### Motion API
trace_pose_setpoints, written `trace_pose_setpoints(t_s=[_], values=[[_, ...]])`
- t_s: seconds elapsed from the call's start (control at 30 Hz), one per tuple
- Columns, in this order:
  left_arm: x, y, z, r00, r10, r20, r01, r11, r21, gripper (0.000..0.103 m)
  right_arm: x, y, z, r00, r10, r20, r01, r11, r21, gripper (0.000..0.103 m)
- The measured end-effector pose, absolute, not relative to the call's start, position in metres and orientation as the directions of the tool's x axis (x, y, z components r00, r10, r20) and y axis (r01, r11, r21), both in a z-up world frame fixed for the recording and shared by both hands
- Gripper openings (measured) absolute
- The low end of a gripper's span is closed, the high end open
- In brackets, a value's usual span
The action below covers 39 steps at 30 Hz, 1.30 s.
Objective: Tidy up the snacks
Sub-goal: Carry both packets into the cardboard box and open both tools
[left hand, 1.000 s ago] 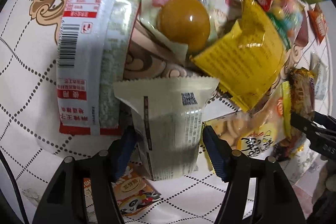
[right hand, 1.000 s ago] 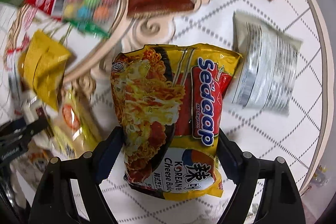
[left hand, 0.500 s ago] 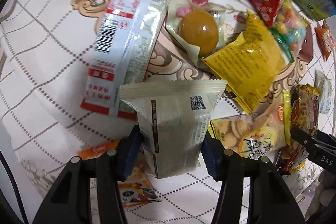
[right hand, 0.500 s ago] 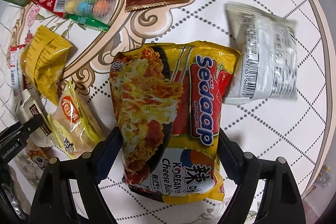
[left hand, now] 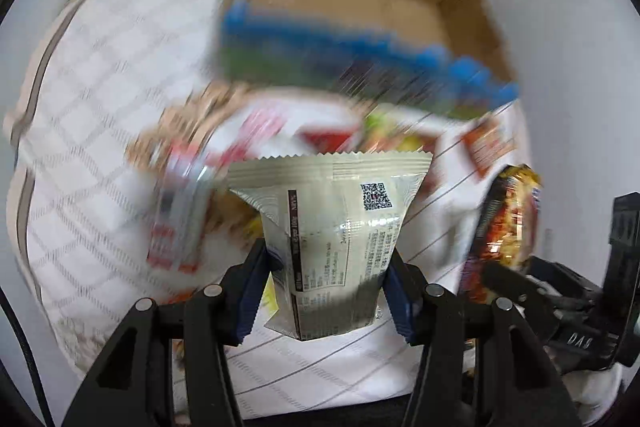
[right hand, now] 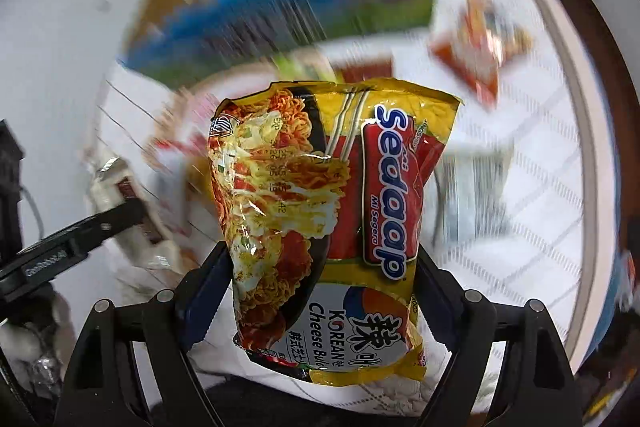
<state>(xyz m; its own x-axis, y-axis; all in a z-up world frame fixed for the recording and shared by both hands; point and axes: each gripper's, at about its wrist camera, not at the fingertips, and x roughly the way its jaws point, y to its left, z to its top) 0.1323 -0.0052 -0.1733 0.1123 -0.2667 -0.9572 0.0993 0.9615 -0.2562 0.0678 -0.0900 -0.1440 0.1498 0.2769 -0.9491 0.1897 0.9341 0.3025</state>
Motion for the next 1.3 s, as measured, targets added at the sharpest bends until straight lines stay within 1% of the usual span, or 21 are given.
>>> trace_pose_setpoints(t_s=[0.07, 0.13, 0.23, 0.3, 0.37, 0.5, 0.6, 0.63, 0.77, 0.93, 1.07, 1.1, 1.17, 1.2, 1.3], values=[[0.166, -0.018, -0.144, 0.141, -0.309, -0.941, 0.127, 0.948, -0.292, 0.051, 0.090, -0.097, -0.111, 0.215, 0.302, -0.929, 0.156, 0.928, 0.338, 0.087], [0.214, -0.029, -0.124, 0.169, -0.320, -0.932, 0.150, 0.943, -0.296, 0.051, 0.116, -0.105, -0.081, 0.276, 0.315, -0.908, 0.112, 0.928, 0.355, 0.087], [0.261, -0.040, -0.105, 0.197, -0.319, -0.927, 0.165, 0.943, -0.289, 0.051, 0.156, -0.112, -0.053, 0.348, 0.281, -0.895, 0.058, 0.946, 0.319, 0.087], [0.294, -0.050, -0.102, 0.189, -0.308, -0.932, 0.162, 0.946, -0.280, 0.051, 0.189, -0.113, -0.050, 0.373, 0.255, -0.892, 0.045, 0.955, 0.292, 0.087], [0.330, -0.055, -0.109, 0.157, -0.301, -0.940, 0.149, 0.949, -0.279, 0.051, 0.225, -0.122, -0.055, 0.371, 0.246, -0.896, 0.048, 0.958, 0.283, 0.087], [0.391, -0.054, -0.148, 0.090, -0.287, -0.954, 0.089, 0.956, -0.279, 0.051, 0.283, -0.135, -0.075, 0.331, 0.236, -0.913, 0.053, 0.962, 0.268, 0.087], [0.429, -0.056, -0.177, 0.039, -0.258, -0.965, 0.071, 0.964, -0.255, 0.051, 0.326, -0.132, -0.101, 0.270, 0.241, -0.932, 0.064, 0.962, 0.267, 0.087], [0.440, -0.057, -0.186, 0.020, -0.250, -0.968, 0.070, 0.966, -0.248, 0.051, 0.341, -0.132, -0.117, 0.241, 0.241, -0.940, 0.067, 0.962, 0.264, 0.087], [0.474, -0.060, -0.224, -0.061, -0.227, -0.972, 0.070, 0.971, -0.231, 0.051, 0.374, -0.133, -0.154, 0.170, 0.236, -0.957, 0.081, 0.964, 0.252, 0.087], [0.496, -0.063, -0.249, -0.110, -0.178, -0.978, 0.090, 0.978, -0.188, 0.052, 0.394, -0.138, -0.194, 0.112, 0.231, -0.967, 0.089, 0.967, 0.241, 0.087], [0.499, -0.065, -0.255, -0.144, -0.150, -0.978, 0.085, 0.983, -0.163, 0.055, 0.403, -0.126, -0.215, 0.050, 0.258, -0.965, 0.093, 0.961, 0.261, 0.088], [0.501, -0.063, -0.256, -0.145, -0.154, -0.977, 0.075, 0.983, -0.166, 0.061, 0.408, -0.129, -0.221, 0.032, 0.260, -0.965, 0.096, 0.960, 0.262, 0.089], [0.504, -0.058, -0.258, -0.130, -0.162, -0.978, 0.063, 0.983, -0.171, 0.079, 0.416, -0.132, -0.227, 0.018, 0.260, -0.965, 0.102, 0.960, 0.260, 0.098], [0.504, -0.056, -0.257, -0.121, -0.164, -0.979, 0.058, 0.983, -0.172, 0.081, 0.417, -0.134, -0.229, 0.015, 0.251, -0.968, 0.104, 0.962, 0.251, 0.098], [0.500, -0.053, -0.254, -0.099, -0.148, -0.984, 0.066, 0.986, -0.155, 0.082, 0.413, -0.140, -0.229, 0.017, 0.236, -0.972, 0.097, 0.967, 0.236, 0.098]])
